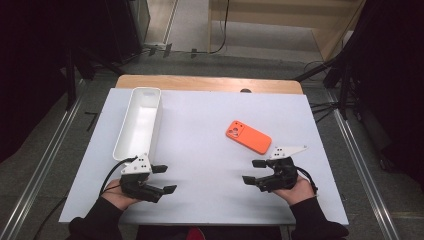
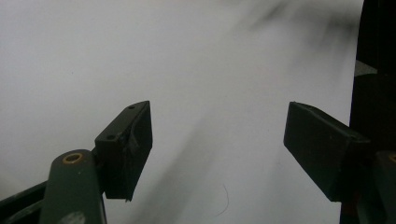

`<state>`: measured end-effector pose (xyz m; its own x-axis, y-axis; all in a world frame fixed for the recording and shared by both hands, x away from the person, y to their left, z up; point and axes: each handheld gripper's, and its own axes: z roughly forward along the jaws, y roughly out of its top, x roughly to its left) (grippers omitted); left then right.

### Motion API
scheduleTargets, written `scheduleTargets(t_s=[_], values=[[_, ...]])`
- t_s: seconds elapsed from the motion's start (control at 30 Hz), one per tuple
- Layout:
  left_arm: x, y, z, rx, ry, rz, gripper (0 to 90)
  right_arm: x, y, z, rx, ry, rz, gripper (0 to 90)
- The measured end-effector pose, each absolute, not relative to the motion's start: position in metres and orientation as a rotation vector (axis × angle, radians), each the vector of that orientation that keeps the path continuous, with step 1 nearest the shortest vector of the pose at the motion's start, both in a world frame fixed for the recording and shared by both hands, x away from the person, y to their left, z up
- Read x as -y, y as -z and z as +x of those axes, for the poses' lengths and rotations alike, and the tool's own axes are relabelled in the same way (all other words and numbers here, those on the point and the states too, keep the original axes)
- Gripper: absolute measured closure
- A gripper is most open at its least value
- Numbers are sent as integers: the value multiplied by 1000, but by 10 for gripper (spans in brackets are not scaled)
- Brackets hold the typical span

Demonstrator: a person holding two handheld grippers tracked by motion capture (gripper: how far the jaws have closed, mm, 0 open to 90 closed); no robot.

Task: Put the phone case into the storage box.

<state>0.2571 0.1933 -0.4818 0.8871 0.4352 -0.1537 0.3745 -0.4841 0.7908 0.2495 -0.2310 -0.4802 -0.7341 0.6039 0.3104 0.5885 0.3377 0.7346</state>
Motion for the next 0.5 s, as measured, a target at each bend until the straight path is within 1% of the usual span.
scheduleTargets(t_s=[0.5], values=[[-193, 482, 257, -576, -84, 2132, 238, 243, 487, 236, -2549, -1369, 1166, 214]])
